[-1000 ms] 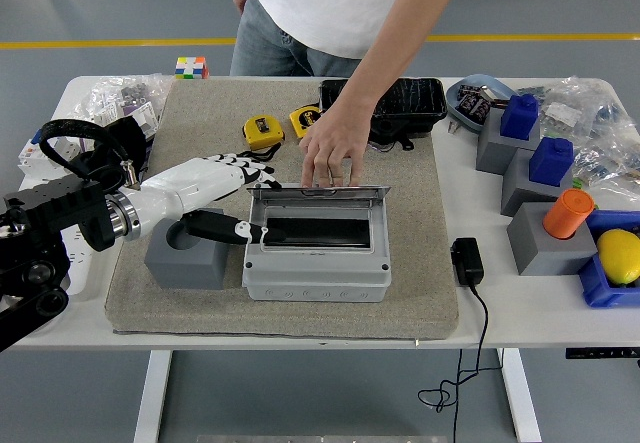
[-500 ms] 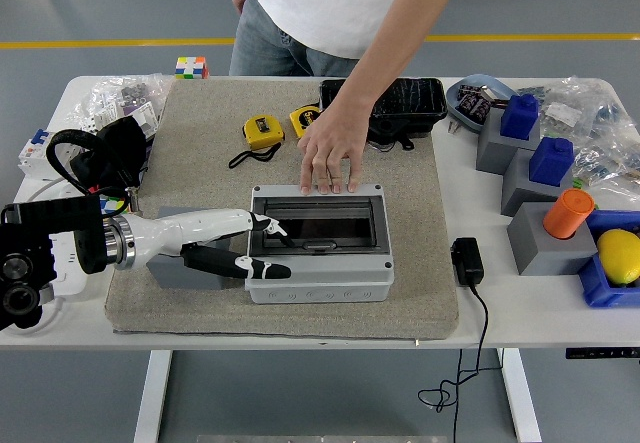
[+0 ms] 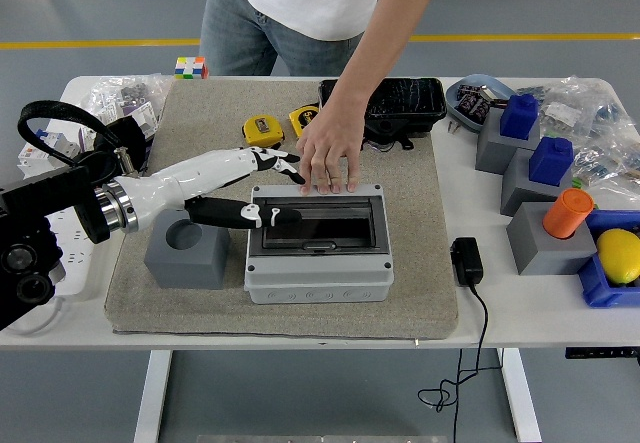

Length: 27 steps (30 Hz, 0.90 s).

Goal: Fetch the battery,place it into the box,close the lid of the box

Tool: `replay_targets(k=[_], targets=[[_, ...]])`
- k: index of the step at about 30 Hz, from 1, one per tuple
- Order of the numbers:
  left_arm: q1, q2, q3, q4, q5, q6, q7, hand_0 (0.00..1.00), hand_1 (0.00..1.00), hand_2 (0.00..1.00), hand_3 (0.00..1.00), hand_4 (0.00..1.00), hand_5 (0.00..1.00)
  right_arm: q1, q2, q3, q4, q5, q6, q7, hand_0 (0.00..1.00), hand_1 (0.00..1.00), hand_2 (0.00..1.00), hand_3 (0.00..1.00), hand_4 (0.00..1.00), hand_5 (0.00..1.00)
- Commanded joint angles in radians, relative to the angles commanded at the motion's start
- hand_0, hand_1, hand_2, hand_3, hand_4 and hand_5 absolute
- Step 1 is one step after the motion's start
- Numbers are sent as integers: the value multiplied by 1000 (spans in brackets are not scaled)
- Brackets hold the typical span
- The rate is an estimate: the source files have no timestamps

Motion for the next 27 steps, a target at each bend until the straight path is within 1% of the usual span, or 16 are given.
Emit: replay_targets(k=[1, 2, 6, 7, 8, 9, 10, 12, 13, 14, 17, 20, 22, 23, 24, 27], targets=[[4, -17, -22, 1, 13, 10, -8, 998, 998, 923, 777, 998, 998, 0, 1, 1, 0, -1, 0, 0, 804, 763, 759, 758, 998, 998], [9, -41, -49, 11, 26, 28, -24, 998, 998, 906, 794, 998, 998, 1, 3, 4, 0, -5, 0, -1, 804, 763, 759, 758, 998, 998], [33, -157, -162, 62, 42, 97, -94, 998, 998, 906, 794, 998, 998, 1, 13, 2, 0, -6, 1, -1, 804, 763, 759, 758, 998, 998], [40, -190, -191, 75, 45, 112, -111, 998, 998, 906, 794, 998, 998, 0, 16, 1, 0, -6, 2, -1, 804, 763, 759, 758, 998, 998], [47, -218, -215, 85, 47, 126, -125, 954, 952, 865, 818, 998, 998, -2, 19, 0, 0, -5, 2, 0, 804, 762, 759, 758, 998, 998], [57, -254, -246, 97, 46, 147, -146, 954, 952, 865, 818, 998, 998, -3, 24, 0, 0, -7, 2, -1, 804, 762, 759, 758, 998, 998], [65, -281, -268, 107, 41, 161, -162, 954, 952, 865, 818, 998, 998, -5, 27, -1, 0, -6, 2, -1, 804, 762, 759, 758, 998, 998], [82, -338, -311, 135, 11, 189, -196, 954, 952, 865, 818, 998, 998, -8, 34, 1, 0, -10, 2, -3, 804, 762, 759, 758, 998, 998], [90, -362, -330, 149, -8, 200, -212, 954, 952, 865, 818, 998, 998, -9, 37, 3, 0, -14, 3, -5, 804, 762, 759, 758, 998, 998], [100, -386, -349, 164, -31, 208, -232, 919, 935, 870, 828, 998, 998, -10, 40, 6, 0, -19, 2, -6, 804, 765, 759, 759, 998, 998], [133, -446, -407, 208, -136, 220, -284, 919, 935, 870, 828, 998, 998, -13, 50, 13, 0, -32, 3, -12, 804, 765, 759, 759, 998, 998], [169, -473, -454, 230, -221, 214, -307, 914, 931, 866, 831, 998, 998, -16, 58, 8, 0, -33, 4, -13, 804, 766, 761, 763, 998, 998], [190, -479, -478, 246, -264, 205, -310, 914, 931, 866, 831, 998, 998, -17, 62, 7, 0, -35, 4, -11, 804, 766, 761, 763, 998, 998], [200, -477, -484, 251, -284, 200, -309, 914, 931, 866, 831, 998, 998, -17, 63, 6, 0, -34, 4, -9, 804, 766, 761, 763, 998, 998], [216, -469, -489, 262, -310, 186, -298, 914, 931, 866, 831, 998, 998, -19, 64, 8, 0, -37, 3, -7, 804, 766, 761, 763, 998, 998], [239, -449, -483, 288, -328, 171, -279, 931, 943, 870, 845, 998, 998, -22, 65, 20, 0, -53, 3, -10, 812, 777, 765, 777, 998, 998]])
